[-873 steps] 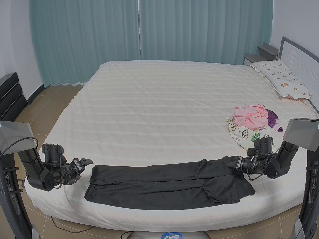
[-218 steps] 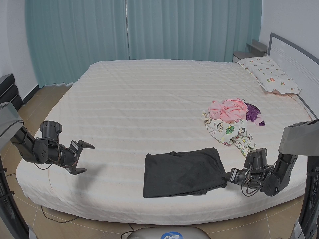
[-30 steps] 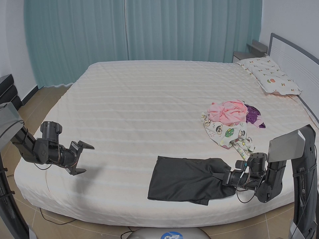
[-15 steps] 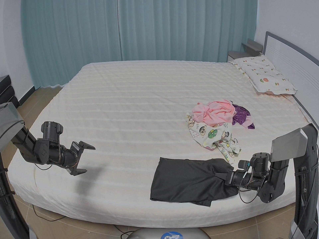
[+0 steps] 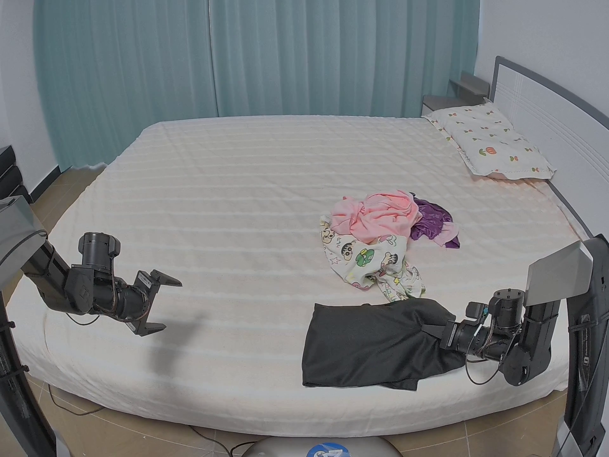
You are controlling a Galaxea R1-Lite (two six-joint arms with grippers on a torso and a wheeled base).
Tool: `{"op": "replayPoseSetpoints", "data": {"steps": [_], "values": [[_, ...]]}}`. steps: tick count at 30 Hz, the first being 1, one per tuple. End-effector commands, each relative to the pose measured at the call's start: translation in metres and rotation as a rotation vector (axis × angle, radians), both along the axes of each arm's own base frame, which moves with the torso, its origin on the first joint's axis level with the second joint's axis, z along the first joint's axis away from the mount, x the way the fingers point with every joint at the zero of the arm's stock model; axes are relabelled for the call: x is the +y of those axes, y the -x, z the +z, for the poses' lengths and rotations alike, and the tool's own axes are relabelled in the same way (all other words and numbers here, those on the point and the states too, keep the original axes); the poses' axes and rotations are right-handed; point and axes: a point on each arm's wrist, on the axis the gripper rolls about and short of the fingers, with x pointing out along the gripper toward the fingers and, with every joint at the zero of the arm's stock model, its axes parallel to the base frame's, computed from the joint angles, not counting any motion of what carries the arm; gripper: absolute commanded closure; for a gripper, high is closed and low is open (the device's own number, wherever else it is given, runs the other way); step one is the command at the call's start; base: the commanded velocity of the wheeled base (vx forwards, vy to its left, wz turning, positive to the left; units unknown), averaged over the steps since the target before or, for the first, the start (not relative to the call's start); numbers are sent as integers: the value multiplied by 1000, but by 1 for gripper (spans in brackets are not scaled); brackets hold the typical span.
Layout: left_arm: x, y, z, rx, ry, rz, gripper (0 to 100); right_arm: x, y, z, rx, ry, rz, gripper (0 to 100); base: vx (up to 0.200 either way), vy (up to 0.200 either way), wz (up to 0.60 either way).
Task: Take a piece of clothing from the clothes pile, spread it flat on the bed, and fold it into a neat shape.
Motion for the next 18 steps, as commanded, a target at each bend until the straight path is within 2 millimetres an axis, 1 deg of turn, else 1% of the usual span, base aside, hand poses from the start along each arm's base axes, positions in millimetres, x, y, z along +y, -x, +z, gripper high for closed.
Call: {"op": "replayPoseSetpoints", "data": {"steps": [1,8,11,18], "values": [[0,0,0,-1,0,1,0,-3,5,-1,14,2,-8,100,0,-200,0],[0,0,1,-2,0,1,0,-8,9,0,19,3,-26,100,0,-200,0],[0,0,1,-2,0,1,0,-13,9,3,16,2,-40,100,0,-200,0],[0,0,1,-2,0,1,0,-16,9,2,17,2,-51,100,0,-200,0]]}}
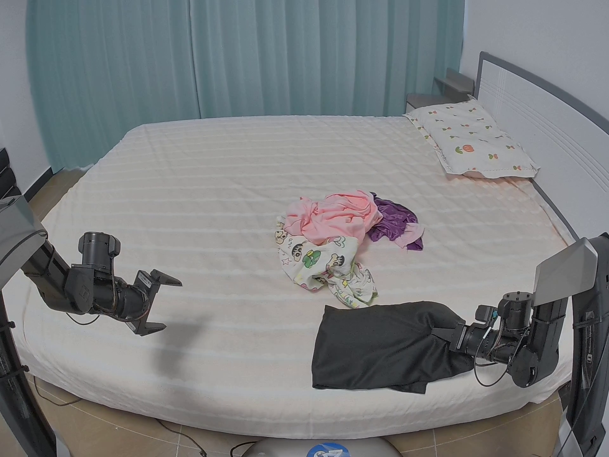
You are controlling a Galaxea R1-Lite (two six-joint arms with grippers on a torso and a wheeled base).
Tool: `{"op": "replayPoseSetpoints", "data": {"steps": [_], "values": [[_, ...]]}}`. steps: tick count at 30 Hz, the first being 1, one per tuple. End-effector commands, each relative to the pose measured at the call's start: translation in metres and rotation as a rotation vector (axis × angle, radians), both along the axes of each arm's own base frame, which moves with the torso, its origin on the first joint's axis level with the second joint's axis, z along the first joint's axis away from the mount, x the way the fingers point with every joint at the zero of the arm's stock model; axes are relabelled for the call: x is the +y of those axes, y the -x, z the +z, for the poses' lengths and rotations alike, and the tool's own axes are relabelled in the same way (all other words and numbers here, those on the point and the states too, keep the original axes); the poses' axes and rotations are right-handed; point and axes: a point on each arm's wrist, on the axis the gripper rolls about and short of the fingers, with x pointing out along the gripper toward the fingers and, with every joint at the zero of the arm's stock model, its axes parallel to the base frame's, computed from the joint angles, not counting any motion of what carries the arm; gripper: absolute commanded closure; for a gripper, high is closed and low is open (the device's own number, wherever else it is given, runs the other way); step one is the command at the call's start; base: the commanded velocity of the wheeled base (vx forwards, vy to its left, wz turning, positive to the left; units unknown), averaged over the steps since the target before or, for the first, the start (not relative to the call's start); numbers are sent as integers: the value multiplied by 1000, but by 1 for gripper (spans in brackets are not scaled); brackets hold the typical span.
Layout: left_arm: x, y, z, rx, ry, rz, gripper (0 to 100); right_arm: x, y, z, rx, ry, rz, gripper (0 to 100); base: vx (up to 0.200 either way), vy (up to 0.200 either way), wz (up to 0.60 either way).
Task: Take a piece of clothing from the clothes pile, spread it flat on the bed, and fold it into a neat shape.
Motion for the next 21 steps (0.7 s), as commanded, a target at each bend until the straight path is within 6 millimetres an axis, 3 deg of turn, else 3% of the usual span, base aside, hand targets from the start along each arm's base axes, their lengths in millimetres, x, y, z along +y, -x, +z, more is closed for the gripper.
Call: {"op": "replayPoseSetpoints", "data": {"steps": [1,13,14,21], "values": [[0,0,0,-1,0,1,0,-2,-2,2,-20,0,-4,100,0,-200,0],[0,0,0,-1,0,1,0,-3,-10,2,-44,1,-7,100,0,-200,0],[0,0,0,-1,0,1,0,-3,-10,1,-41,-1,-7,0,0,-200,0],[0,0,0,-1,0,1,0,-2,-11,-7,-27,0,-7,0,0,-200,0]]}}
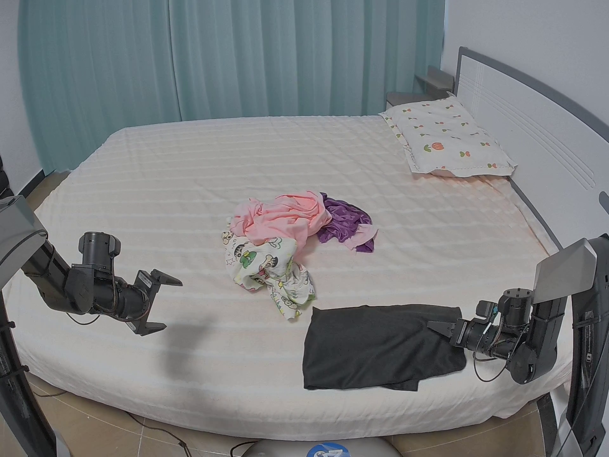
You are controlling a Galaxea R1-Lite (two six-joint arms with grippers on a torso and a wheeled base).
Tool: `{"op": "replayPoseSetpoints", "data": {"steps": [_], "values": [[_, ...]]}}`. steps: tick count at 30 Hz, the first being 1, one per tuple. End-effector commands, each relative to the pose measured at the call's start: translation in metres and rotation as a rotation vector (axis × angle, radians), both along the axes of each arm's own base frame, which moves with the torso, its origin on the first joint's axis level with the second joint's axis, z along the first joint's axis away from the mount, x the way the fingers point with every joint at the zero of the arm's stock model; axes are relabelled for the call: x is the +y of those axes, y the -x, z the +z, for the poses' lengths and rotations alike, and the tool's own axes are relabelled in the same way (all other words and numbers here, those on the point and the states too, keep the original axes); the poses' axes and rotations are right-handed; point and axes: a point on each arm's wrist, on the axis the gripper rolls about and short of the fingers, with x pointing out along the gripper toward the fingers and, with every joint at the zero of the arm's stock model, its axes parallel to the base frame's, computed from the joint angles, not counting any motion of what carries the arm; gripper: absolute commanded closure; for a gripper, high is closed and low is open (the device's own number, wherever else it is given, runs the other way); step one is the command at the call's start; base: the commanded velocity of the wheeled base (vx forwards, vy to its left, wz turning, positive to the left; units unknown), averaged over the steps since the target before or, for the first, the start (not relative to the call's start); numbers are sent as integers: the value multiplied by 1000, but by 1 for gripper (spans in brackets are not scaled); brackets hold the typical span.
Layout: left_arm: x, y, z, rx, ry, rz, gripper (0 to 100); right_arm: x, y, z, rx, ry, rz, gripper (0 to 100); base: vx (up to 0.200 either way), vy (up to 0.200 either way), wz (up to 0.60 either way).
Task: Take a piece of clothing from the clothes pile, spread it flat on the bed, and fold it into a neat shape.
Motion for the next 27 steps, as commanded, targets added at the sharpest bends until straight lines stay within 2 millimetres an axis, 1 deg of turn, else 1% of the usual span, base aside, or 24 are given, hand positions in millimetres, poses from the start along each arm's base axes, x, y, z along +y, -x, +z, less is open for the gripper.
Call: {"op": "replayPoseSetpoints", "data": {"steps": [1,3,4,5,6,10,13,14,16,19,21,25,27], "values": [[0,0,0,-2,0,1,0,-2,-3,-4,-2,-2,-8,0,0,-200,0],[0,0,0,0,0,1,0,-3,-4,-4,-6,-3,-10,0,0,-200,0],[0,0,0,0,0,1,0,-11,-8,-2,-16,-7,-38,0,0,-200,0],[0,0,0,0,0,1,0,-11,-8,-2,-16,-7,-38,0,0,-200,0],[0,0,0,-1,-1,0,0,-16,-9,-2,-14,-13,-53,0,0,-200,0],[0,0,0,-1,-1,-1,0,-14,-15,-2,6,-75,-85,0,0,-200,0],[0,0,0,-1,-1,-1,0,-9,-14,-1,24,-106,-92,0,0,0,0],[0,0,0,-2,-2,0,0,1,-13,2,30,-120,-72,0,0,0,0],[-1,-1,0,-4,-3,-2,0,12,-12,4,30,-120,-69,0,0,0,0],[-5,-3,-2,3,-10,-4,0,22,-11,6,30,-121,-64,0,0,0,0],[-6,-5,-3,5,-24,11,0,34,-9,8,34,-133,-46,0,0,0,0],[-6,-4,-2,5,-23,12,0,44,-9,8,35,-139,-20,0,0,0,0],[-6,-3,-3,6,-24,11,0,46,-9,7,38,-139,-13,0,0,200,0]]}}
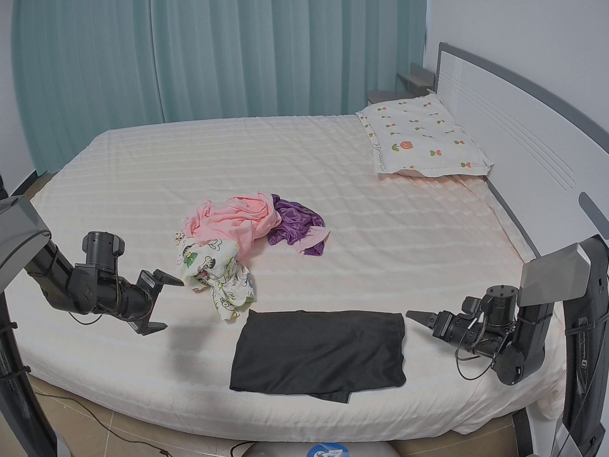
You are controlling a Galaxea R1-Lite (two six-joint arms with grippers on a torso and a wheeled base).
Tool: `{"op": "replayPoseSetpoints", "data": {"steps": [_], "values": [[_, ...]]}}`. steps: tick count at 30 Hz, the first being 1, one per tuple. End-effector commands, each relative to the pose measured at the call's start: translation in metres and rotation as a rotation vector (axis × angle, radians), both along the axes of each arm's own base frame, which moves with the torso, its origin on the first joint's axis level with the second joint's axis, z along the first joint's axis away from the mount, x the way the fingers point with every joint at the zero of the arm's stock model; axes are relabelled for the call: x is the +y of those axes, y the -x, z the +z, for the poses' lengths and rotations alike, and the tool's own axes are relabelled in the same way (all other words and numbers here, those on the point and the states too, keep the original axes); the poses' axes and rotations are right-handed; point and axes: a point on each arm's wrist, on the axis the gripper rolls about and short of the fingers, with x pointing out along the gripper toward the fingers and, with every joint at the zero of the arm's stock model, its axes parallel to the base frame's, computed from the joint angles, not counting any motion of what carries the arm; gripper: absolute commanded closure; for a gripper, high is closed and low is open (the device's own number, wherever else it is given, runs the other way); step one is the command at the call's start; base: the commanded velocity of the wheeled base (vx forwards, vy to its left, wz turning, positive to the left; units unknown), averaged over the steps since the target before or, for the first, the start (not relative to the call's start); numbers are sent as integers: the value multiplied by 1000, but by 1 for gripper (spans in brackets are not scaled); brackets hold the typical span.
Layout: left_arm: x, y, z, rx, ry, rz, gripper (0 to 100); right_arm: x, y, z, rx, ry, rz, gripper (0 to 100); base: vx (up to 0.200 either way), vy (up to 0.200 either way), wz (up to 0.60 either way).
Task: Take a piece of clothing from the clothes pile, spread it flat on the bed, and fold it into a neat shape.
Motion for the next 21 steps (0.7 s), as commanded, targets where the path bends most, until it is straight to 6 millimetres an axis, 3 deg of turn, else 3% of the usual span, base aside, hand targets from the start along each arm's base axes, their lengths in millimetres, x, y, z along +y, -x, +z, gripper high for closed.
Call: {"op": "replayPoseSetpoints", "data": {"steps": [1,4,12,19,20,21], "values": [[-1,0,-1,2,-1,-2,0,11,1,0,-4,-2,33,0,0,200,0],[-1,-1,-2,1,-2,-3,0,18,-2,-2,-6,-5,46,0,0,200,0],[-1,-1,-3,4,-10,-3,0,35,-17,-11,32,8,64,0,0,0,0],[-1,-1,-3,5,-11,-4,0,32,-27,-12,5,17,10,0,0,0,0],[-1,-1,-3,5,-11,-4,0,31,-27,-11,5,17,8,100,0,0,0],[-1,-1,-3,5,-11,-4,0,30,-27,-11,4,18,5,100,0,0,0]]}}
